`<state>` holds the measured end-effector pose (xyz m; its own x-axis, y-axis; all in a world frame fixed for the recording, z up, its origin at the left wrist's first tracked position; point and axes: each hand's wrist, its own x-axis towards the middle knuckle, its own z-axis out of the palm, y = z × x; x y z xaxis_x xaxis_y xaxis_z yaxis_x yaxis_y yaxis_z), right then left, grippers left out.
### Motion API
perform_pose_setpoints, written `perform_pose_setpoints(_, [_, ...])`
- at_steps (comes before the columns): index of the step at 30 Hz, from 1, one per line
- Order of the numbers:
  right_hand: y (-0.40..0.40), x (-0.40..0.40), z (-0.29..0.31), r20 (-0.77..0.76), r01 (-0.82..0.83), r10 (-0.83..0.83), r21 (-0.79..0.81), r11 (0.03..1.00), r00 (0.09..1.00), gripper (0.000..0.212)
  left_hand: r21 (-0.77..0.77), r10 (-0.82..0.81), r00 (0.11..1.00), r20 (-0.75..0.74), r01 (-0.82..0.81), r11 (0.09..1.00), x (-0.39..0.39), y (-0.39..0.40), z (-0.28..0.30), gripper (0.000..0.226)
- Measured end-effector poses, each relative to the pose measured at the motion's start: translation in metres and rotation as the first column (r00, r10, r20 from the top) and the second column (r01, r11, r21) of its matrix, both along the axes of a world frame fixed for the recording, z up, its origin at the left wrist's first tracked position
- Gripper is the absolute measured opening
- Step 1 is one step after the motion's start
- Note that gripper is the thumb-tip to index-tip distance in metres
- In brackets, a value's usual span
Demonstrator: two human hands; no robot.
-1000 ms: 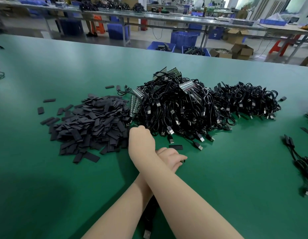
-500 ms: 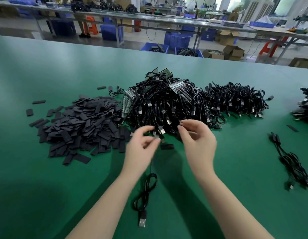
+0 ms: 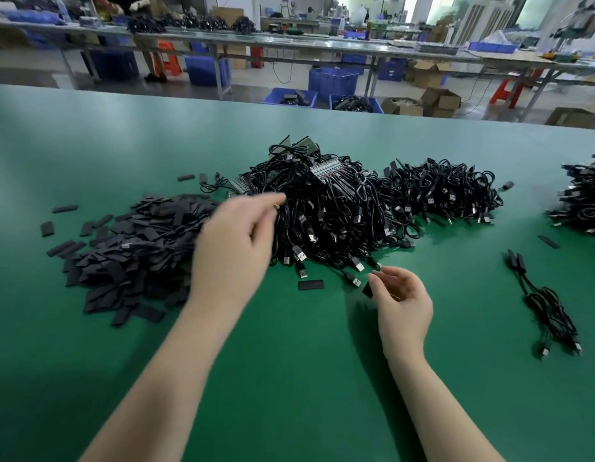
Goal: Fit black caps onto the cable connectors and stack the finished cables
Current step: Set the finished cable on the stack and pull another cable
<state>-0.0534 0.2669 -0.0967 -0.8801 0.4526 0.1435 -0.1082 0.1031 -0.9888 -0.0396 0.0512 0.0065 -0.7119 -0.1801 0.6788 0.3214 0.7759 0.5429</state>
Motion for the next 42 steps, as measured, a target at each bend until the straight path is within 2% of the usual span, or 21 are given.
perform_pose_setpoints(2, [0.003, -0.001, 0.0, 0.013, -0.014, 0.014, -0.016, 1.0, 1.0, 0.019, -0.052, 0.003, 0.994, 0.11, 0.003, 0.999, -0.001, 0.02, -0.028, 0.03])
perform_pose_setpoints(5, [0.004, 0.0, -0.001, 0.023, -0.04, 0.041, -0.043, 0.998, 0.999, 0.021, 0.019, -0.041, 0.97, 0.239, 0.038, 0.999, 0.004, 0.04, -0.072, 0.036])
perform_pose_setpoints(8, [0.002, 0.001, -0.001, 0.025, -0.064, 0.066, -0.047, 0.997, 0.998, 0.023, 0.098, -0.154, 0.95, 0.272, 0.132, 0.986, 0.008, 0.05, -0.094, 0.036])
perform_pose_setpoints(11, [0.001, 0.003, 0.002, 0.013, -0.097, 0.098, -0.062, 0.993, 0.995, 0.029, 0.058, -0.245, 0.92, 0.306, 0.239, 0.969, 0.011, 0.05, -0.102, 0.034])
perform_pose_setpoints(14, [0.003, 0.006, 0.002, 0.008, -0.136, 0.137, -0.082, 0.987, 0.991, 0.029, 0.128, -0.291, 0.882, 0.372, 0.262, 0.957, 0.011, 0.047, -0.107, 0.034])
perform_pose_setpoints(20, [0.001, 0.014, 0.002, 0.002, -0.225, 0.226, -0.047, 0.973, 0.974, 0.028, 0.243, -0.381, 0.854, 0.354, 0.31, 0.919, 0.009, 0.045, -0.107, 0.031])
perform_pose_setpoints(25, [-0.005, 0.018, 0.002, 0.006, -0.318, 0.318, -0.031, 0.948, 0.948, 0.03, 0.226, -0.37, 0.851, 0.372, 0.303, 0.926, 0.01, 0.045, -0.107, 0.031])
perform_pose_setpoints(29, [-0.006, 0.02, 0.005, -0.008, -0.347, 0.348, -0.08, 0.934, 0.938, 0.029, 0.249, -0.361, 0.864, 0.352, 0.285, 0.926, 0.009, 0.045, -0.106, 0.027])
perform_pose_setpoints(32, [-0.004, 0.021, 0.008, 0.01, -0.423, 0.429, -0.148, 0.894, 0.903, 0.029, 0.29, -0.389, 0.858, 0.335, 0.299, 0.909, 0.009, 0.045, -0.105, 0.023])
perform_pose_setpoints(37, [-0.006, 0.023, 0.013, 0.019, -0.55, 0.558, -0.143, 0.823, 0.829, 0.033, 0.364, -0.456, 0.835, 0.308, 0.34, 0.867, 0.007, 0.041, -0.105, 0.025])
perform_pose_setpoints(40, [-0.007, 0.024, 0.015, 0.02, -0.571, 0.578, -0.13, 0.81, 0.816, 0.037, 0.376, -0.488, 0.819, 0.302, 0.368, 0.851, 0.008, 0.041, -0.105, 0.025])
perform_pose_setpoints(42, [-0.006, 0.024, 0.014, 0.011, -0.541, 0.547, -0.128, 0.831, 0.837, 0.034, 0.388, -0.49, 0.814, 0.311, 0.362, 0.847, 0.008, 0.041, -0.106, 0.027])
